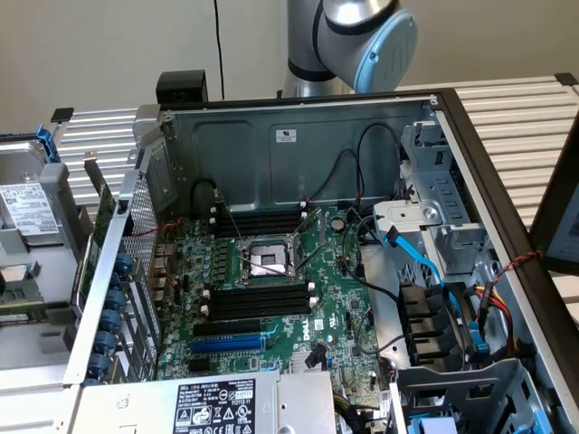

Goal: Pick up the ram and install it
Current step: 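Pick up the ram and move it above insertion slot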

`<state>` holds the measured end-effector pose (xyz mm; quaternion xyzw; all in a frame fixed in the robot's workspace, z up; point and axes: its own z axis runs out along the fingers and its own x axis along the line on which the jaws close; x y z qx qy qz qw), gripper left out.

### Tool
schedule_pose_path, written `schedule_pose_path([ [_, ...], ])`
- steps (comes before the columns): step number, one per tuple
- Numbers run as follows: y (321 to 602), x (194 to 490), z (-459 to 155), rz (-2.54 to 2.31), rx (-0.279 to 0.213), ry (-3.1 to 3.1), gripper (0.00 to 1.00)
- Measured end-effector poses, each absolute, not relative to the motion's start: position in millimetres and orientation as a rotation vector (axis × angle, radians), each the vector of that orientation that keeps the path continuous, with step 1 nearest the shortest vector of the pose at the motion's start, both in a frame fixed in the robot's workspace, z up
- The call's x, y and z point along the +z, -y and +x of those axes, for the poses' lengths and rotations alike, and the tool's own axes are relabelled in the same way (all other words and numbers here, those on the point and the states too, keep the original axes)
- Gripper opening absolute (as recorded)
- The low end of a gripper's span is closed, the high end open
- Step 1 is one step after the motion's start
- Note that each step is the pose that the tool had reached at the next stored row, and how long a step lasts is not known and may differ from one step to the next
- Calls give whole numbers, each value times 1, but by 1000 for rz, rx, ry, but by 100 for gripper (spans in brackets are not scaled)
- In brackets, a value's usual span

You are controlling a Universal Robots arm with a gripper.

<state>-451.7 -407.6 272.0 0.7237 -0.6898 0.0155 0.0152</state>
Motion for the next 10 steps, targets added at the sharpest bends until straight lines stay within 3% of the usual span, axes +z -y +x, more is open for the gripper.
schedule_pose_path([
  [10, 415, 318, -427, 2252, 46, 2146, 13],
])
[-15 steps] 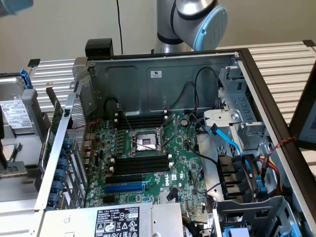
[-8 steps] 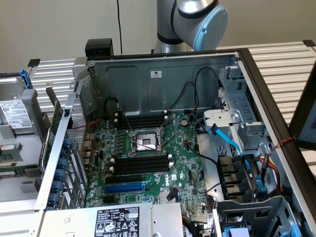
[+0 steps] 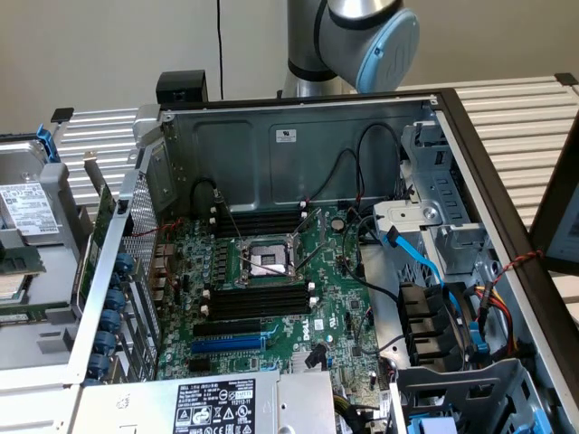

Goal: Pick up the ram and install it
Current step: 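Pick up the ram and move it above insertion slot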

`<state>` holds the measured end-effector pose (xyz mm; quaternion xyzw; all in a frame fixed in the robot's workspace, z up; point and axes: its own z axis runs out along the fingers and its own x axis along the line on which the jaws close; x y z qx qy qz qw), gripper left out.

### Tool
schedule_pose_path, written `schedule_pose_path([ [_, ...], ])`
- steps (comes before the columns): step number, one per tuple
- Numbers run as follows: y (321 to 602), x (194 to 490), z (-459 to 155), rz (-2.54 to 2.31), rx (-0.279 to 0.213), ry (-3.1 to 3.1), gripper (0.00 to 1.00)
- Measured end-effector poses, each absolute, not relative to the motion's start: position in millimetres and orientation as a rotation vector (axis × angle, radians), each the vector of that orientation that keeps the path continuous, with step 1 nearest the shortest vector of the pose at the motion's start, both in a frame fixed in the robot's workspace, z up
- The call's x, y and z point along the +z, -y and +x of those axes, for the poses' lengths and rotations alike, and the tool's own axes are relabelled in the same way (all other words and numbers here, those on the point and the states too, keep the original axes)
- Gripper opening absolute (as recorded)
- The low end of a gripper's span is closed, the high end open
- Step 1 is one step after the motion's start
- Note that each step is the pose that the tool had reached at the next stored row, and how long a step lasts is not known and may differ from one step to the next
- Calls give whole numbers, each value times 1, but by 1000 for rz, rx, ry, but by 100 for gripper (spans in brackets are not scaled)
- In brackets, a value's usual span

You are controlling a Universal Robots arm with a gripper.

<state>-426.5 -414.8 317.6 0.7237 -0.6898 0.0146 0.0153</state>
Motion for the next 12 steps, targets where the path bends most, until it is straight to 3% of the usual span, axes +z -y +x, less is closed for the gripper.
schedule_pose_path([
  [12, 429, 372, -386, 2253, 39, 2147, 13],
])
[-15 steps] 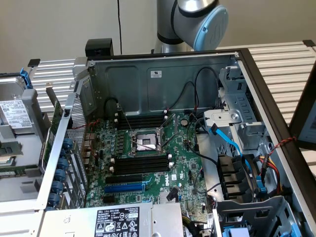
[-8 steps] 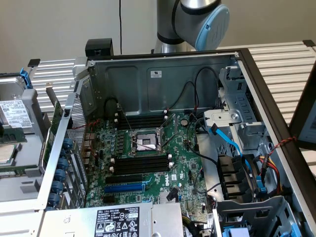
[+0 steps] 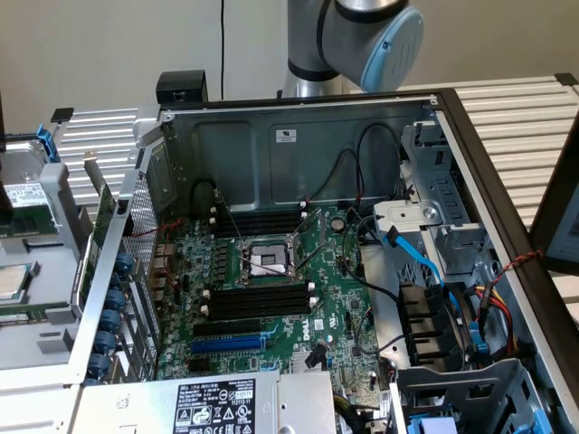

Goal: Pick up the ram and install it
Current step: 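Pick up the ram and move it above insertion slot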

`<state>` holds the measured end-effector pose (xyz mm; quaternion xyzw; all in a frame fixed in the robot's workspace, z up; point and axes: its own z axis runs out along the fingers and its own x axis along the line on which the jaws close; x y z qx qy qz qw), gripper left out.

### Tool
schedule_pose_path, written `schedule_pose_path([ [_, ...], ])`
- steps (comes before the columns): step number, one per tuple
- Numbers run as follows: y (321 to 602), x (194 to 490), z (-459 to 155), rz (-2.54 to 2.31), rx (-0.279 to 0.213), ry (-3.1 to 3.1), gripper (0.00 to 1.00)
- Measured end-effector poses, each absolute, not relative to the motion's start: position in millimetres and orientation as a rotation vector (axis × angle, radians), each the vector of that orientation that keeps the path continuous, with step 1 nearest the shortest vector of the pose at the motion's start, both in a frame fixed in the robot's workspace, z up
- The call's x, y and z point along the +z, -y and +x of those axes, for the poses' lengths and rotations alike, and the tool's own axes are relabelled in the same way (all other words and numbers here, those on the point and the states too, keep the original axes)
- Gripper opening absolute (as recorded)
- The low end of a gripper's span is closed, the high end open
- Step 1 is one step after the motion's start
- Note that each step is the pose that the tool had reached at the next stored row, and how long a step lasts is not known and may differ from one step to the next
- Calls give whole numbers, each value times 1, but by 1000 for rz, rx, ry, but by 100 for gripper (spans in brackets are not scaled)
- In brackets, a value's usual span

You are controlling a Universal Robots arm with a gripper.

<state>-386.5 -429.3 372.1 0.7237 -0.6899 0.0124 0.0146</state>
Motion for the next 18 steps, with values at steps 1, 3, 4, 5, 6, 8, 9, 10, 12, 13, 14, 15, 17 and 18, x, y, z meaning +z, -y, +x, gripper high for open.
schedule_pose_path([
  [1, 430, 377, -383, 2253, 38, 2147, 13],
  [3, 433, 386, -377, 2253, 37, 2148, 13],
  [4, 434, 390, -373, 2253, 36, 2148, 13],
  [5, 435, 395, -370, 2253, 35, 2148, 13],
  [6, 436, 400, -367, 2253, 35, 2147, 13],
  [8, 437, 408, -360, 2253, 33, 2147, 13],
  [9, 438, 413, -356, 2252, 32, 2146, 13],
  [10, 439, 417, -352, 2252, 31, 2146, 13],
  [12, 439, 424, -344, 2252, 29, 2145, 13],
  [13, 439, 425, -340, 2251, 28, 2144, 13],
  [14, 439, 425, -336, 2250, 25, 2142, 13],
  [15, 439, 425, -332, 2250, 23, 2141, 13],
  [17, 439, 425, -323, 2249, 21, 2140, 13],
  [18, 439, 425, -319, 2249, 21, 2141, 13],
])
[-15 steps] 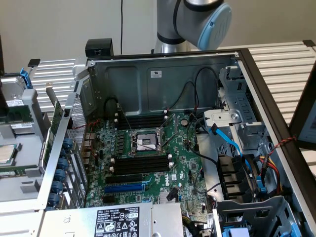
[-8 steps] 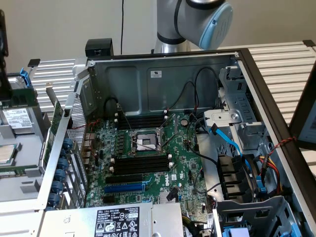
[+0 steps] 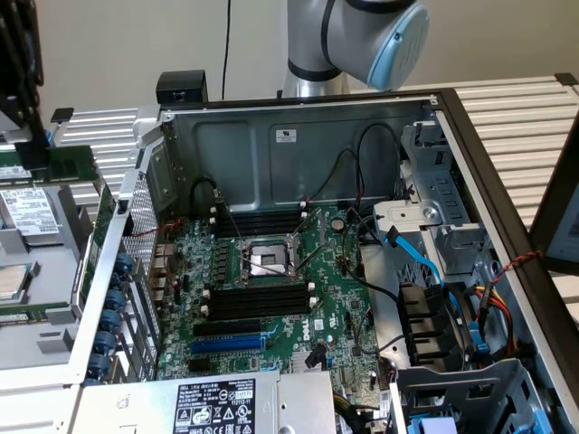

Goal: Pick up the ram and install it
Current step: 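Pick up the ram and move it above insertion slot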

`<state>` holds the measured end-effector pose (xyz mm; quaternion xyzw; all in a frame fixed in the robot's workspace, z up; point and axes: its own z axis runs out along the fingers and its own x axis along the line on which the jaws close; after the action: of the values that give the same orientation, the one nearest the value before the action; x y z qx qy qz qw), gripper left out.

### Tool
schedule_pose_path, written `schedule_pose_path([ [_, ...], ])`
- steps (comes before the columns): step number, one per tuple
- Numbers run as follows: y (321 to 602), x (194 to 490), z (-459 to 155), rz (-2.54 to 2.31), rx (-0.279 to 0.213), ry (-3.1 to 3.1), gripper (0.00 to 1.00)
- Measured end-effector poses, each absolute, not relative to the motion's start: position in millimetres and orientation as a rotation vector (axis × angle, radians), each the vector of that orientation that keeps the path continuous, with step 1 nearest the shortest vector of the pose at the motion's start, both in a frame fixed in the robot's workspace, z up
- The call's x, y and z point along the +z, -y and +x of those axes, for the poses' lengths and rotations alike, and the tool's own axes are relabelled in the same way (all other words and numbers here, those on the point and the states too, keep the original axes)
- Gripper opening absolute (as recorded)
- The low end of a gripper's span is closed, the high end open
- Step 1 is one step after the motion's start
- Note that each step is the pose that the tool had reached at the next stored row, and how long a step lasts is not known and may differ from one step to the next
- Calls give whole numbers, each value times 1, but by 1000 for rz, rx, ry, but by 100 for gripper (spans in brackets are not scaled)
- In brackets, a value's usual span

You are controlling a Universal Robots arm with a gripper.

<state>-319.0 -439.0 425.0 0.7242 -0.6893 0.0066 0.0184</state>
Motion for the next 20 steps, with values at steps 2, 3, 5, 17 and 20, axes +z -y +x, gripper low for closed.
schedule_pose_path([
  [2, 439, 425, -310, 2249, 20, 2141, 13],
  [3, 439, 425, -305, 2250, 18, 2141, 13],
  [5, 439, 425, -296, 2251, 14, 2141, 13],
  [17, 437, 419, -242, 2251, 12, 2140, 13],
  [20, 436, 418, -228, 2251, 12, 2140, 13],
])
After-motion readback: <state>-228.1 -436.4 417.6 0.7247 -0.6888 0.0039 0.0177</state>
